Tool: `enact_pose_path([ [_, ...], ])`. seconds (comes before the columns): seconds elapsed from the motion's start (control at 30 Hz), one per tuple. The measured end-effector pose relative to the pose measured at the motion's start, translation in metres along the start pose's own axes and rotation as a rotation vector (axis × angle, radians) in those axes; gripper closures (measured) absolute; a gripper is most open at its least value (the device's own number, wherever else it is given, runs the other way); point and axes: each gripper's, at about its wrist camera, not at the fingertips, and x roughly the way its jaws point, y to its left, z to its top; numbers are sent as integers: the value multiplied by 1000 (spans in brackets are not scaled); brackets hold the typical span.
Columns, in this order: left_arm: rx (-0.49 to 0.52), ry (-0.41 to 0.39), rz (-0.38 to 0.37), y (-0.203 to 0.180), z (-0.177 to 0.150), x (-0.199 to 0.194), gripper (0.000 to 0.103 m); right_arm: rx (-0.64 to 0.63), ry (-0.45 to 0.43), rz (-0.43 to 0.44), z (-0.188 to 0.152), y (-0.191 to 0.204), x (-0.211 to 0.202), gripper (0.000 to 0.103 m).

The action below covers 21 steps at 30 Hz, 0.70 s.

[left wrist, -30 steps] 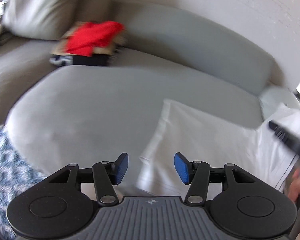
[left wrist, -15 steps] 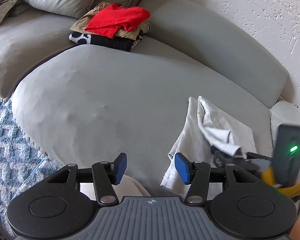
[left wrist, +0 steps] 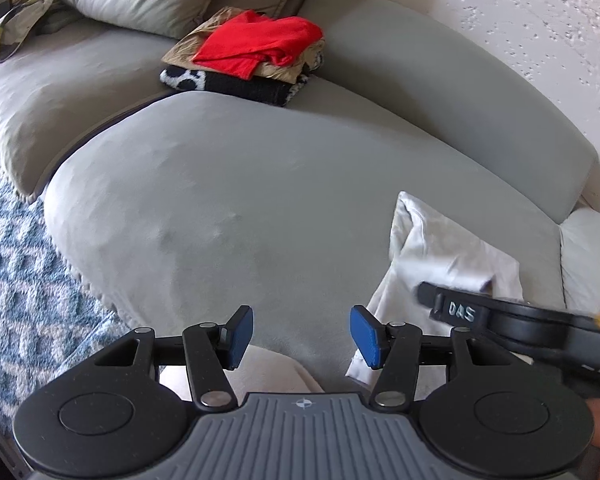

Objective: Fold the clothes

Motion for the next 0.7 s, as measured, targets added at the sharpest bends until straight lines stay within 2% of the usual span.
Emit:
enact_pose_path([
  [0.07, -9, -8, 14, 3, 0, -2, 49, 33, 3, 144, -5, -9, -13, 61],
  [0.13, -16, -15, 25, 5, 0, -4, 49, 51, -30, 171, -15, -24, -35, 61],
  [0.3, -10, -20, 15, -5, -1, 0, 49, 121, -119, -4, -38, -76, -75, 61],
  [0.43, 95, -27, -82, -39, 1, 10, 53, 203, -126, -100, -58, -118, -86, 61],
  [0.47, 133, -26, -104, -49, 2, 14, 56, 197, -118, -107, -62, -121, -84, 65],
  [0.53, 209, -28, -130, -70, 2, 23, 58, 128, -114, -104, -69, -121, -79, 70],
  [0.6, 286, -31, -108, -87, 2, 37, 73, 30, -123, -115, -74, -112, -71, 71],
  [0.7, 351, 29, -2, -97, -2, 66, 81, -133, -73, -126, -86, -101, -58, 71],
])
